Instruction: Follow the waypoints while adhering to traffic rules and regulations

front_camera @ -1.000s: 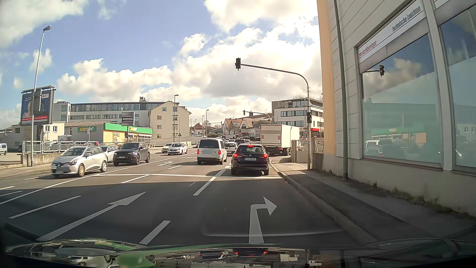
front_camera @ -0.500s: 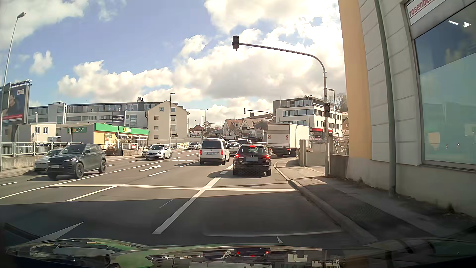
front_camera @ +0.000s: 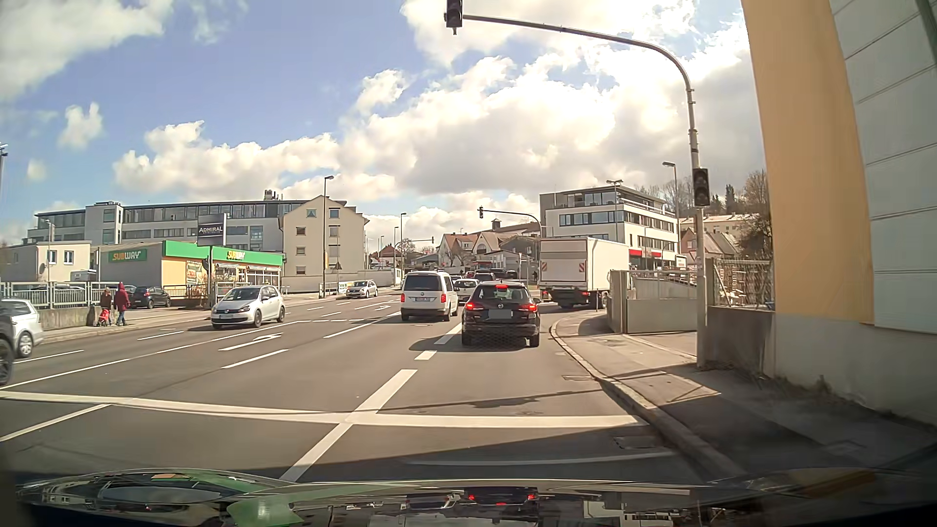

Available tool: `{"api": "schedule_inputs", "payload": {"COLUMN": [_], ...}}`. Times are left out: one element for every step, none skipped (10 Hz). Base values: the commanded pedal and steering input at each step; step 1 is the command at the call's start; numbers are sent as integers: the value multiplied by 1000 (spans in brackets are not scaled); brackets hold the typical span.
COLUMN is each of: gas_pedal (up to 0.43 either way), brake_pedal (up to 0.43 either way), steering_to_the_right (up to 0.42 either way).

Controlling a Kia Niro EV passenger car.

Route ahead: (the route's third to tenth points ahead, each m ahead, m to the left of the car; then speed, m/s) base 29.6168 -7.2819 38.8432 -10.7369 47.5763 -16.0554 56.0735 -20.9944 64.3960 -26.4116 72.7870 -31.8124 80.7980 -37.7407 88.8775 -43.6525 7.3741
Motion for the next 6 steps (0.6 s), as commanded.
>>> {"api": "schedule_inputs", "payload": {"gas_pedal": [0,0,0,0,0,0], "brake_pedal": [0,30,152,207,232,232], "steering_to_the_right": [1,3,3,4,4,5]}}
